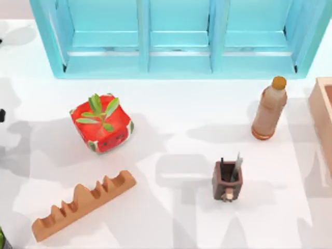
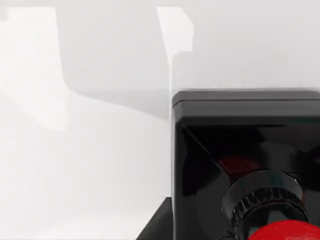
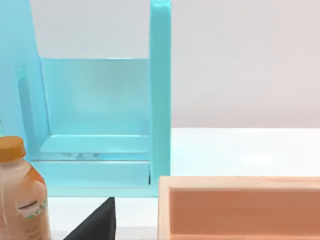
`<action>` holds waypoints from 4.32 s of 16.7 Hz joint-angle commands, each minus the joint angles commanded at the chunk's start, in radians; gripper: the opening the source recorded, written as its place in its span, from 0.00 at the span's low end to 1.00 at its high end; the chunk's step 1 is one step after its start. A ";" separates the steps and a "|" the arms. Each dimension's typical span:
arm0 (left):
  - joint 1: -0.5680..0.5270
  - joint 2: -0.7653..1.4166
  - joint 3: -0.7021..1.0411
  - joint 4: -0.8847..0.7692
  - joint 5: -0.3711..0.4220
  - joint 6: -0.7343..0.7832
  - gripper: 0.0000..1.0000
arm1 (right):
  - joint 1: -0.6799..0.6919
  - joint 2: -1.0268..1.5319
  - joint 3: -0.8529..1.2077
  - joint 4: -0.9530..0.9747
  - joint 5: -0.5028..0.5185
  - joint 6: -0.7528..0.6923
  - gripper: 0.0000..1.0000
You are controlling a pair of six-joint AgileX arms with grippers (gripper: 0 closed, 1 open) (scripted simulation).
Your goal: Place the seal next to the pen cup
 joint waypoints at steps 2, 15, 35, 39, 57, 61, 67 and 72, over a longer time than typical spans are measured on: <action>0.000 0.000 0.000 0.000 0.000 0.000 0.32 | 0.000 0.000 0.000 0.000 0.000 0.000 1.00; -0.002 -0.001 0.000 0.000 0.000 0.001 0.00 | 0.000 0.000 0.000 0.000 0.000 0.000 1.00; -0.412 -0.108 0.418 -0.515 0.014 -0.412 0.00 | 0.000 0.000 0.000 0.000 0.000 0.000 1.00; -0.561 -0.144 0.382 -0.444 0.094 -0.569 0.00 | 0.000 0.000 0.000 0.000 0.000 0.000 1.00; -1.089 0.109 0.484 -0.373 0.001 -1.088 0.00 | 0.000 0.000 0.000 0.000 0.000 0.000 1.00; -1.091 0.112 0.452 -0.339 0.000 -1.089 0.00 | 0.000 0.000 0.000 0.000 0.000 0.000 1.00; -1.091 0.112 0.452 -0.339 0.000 -1.089 0.23 | 0.000 0.000 0.000 0.000 0.000 0.000 1.00; -1.091 0.112 0.452 -0.339 0.000 -1.089 0.60 | 0.000 0.000 0.000 0.000 0.000 0.000 1.00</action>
